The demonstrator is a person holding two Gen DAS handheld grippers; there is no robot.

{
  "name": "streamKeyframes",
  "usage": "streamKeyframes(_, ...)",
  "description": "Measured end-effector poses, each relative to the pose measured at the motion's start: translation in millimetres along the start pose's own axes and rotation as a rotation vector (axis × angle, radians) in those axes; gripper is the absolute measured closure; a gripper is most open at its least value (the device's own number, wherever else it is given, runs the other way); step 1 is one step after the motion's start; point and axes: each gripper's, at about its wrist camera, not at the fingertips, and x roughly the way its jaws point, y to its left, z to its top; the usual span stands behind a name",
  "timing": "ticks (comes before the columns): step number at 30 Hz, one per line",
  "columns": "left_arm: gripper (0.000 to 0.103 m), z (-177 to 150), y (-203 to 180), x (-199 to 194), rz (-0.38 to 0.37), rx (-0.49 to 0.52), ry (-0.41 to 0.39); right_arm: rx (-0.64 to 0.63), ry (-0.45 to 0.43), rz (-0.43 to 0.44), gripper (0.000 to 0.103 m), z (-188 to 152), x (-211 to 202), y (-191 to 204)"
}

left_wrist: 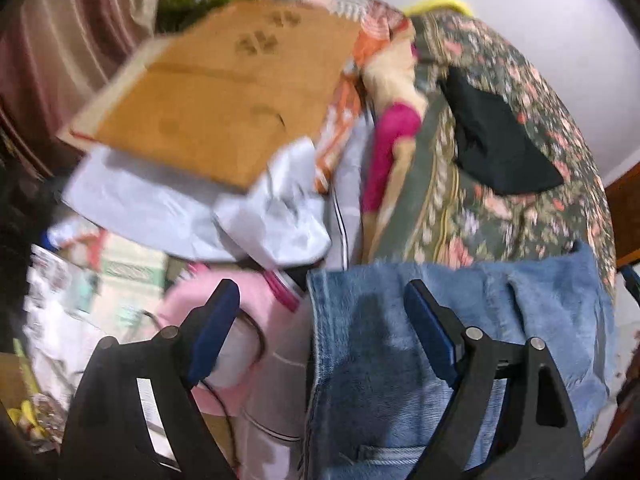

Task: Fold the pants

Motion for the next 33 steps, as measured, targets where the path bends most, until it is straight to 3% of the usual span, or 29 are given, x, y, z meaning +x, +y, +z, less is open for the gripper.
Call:
streamKeyframes(3, 0.032, -11, 0, 27, -0.067, 0.0, 0.064, -0.019, 0.047, 0.009, 0.062, 13, 35, 10)
streamKeyframes(5, 0.034, -15, -2, 27, -0.086, -0.004, 0.055, -0.015, 0.073, 0.017, 0.062, 17, 49, 12)
streamKeyframes(10, 0.071, -19, 0, 27, -0.229, -0.015, 0.094, 0.027, 0.15, 0.048, 0.062, 20, 82, 9)
streamKeyframes(13, 0.086, -23, -7, 26, -0.264, 0.013, 0.111, 0.057, 0.158, 0.107, 0.074, 21, 82, 6)
streamKeyframes(15, 0.096, -26, -14, 19, -0.25, 0.044, 0.086, 0.04, 0.15, 0.11, 0.088, 19, 80, 8)
streamKeyframes(16, 0.097, -27, -18, 15, -0.217, 0.066, 0.066, 0.018, 0.138, 0.096, 0.09, 17, 77, 11)
streamKeyframes(21, 0.1, -31, -39, -16, 0.052, 0.216, -0.094, -0.112, 0.077, -0.011, 0.098, 12, 73, 31)
streamKeyframes(23, 0.099, -30, -38, -18, 0.178, 0.269, -0.139, -0.117, 0.07, -0.036, 0.099, 12, 74, 31)
streamKeyframes(27, 0.099, -28, -27, -14, 0.104, 0.257, -0.051, -0.123, 0.091, -0.056, 0.098, 14, 77, 33)
streamKeyframes(29, 0.093, -33, -27, -25, 0.084, 0.26, -0.046, -0.11, 0.095, -0.053, 0.094, 15, 67, 35)
streamKeyframes(30, 0.077, -37, -26, -33, 0.058, 0.252, -0.052, -0.099, 0.094, -0.054, 0.093, 14, 59, 35)
streamKeyframes(31, 0.05, -42, -23, -40, 0.03, 0.24, -0.06, -0.09, 0.092, -0.055, 0.093, 13, 52, 36)
streamKeyframes(33, 0.024, -53, -19, -51, 0.009, 0.2, -0.086, -0.072, 0.077, -0.032, 0.089, 9, 30, 36)
